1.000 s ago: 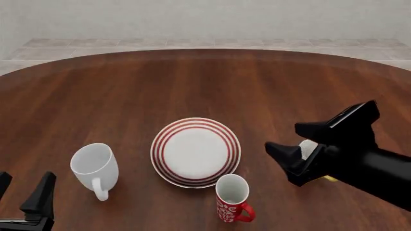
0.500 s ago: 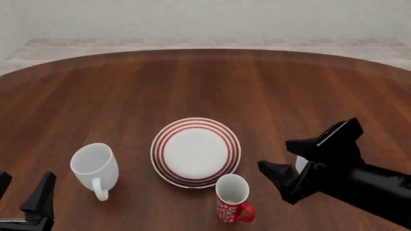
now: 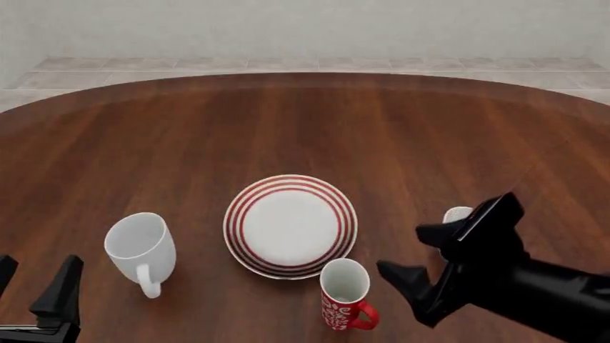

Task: Pick up the red mug and put it on the plate

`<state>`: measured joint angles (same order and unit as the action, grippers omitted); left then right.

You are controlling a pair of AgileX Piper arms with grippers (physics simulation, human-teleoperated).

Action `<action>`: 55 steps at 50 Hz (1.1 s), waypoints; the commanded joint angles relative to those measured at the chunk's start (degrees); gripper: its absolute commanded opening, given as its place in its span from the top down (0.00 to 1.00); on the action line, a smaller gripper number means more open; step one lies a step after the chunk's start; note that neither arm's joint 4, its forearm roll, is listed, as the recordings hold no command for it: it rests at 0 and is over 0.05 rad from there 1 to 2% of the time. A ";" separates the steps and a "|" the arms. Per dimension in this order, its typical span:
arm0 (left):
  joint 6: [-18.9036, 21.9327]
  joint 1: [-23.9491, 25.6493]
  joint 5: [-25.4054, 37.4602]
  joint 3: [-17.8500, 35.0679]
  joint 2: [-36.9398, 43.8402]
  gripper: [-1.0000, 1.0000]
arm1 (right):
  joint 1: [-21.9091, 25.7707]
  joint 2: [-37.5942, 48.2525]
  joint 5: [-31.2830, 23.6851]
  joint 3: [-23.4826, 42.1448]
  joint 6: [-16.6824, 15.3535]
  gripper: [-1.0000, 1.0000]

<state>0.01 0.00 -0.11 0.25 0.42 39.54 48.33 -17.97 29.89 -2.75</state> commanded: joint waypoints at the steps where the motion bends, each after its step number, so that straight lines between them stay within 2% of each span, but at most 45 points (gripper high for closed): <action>1: -0.01 0.00 0.00 0.00 0.01 0.00 | 0.40 -0.30 0.69 -1.65 -1.41 0.00; 12: 0.01 0.01 0.00 0.00 0.00 0.00 | 2.06 0.94 1.76 -2.53 -1.43 0.00; 30: 0.00 0.00 0.00 0.00 -0.01 0.00 | 4.35 4.67 5.82 -4.22 0.76 0.00; 33: 0.01 0.00 0.00 0.00 0.00 0.00 | 4.71 5.46 6.80 -4.62 2.07 0.00; 43: 0.00 -0.01 0.00 0.00 0.00 0.00 | 5.22 6.41 8.45 -5.47 2.48 0.00; 45: 0.01 0.00 0.00 0.00 -0.01 0.00 | 5.68 7.34 9.71 -6.21 3.71 0.00; 55: -0.01 -0.01 0.00 0.00 0.00 0.00 | 5.03 7.29 11.01 -8.30 5.43 0.00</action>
<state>0.01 0.00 -0.11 0.25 0.42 44.65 55.05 -8.60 23.31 0.95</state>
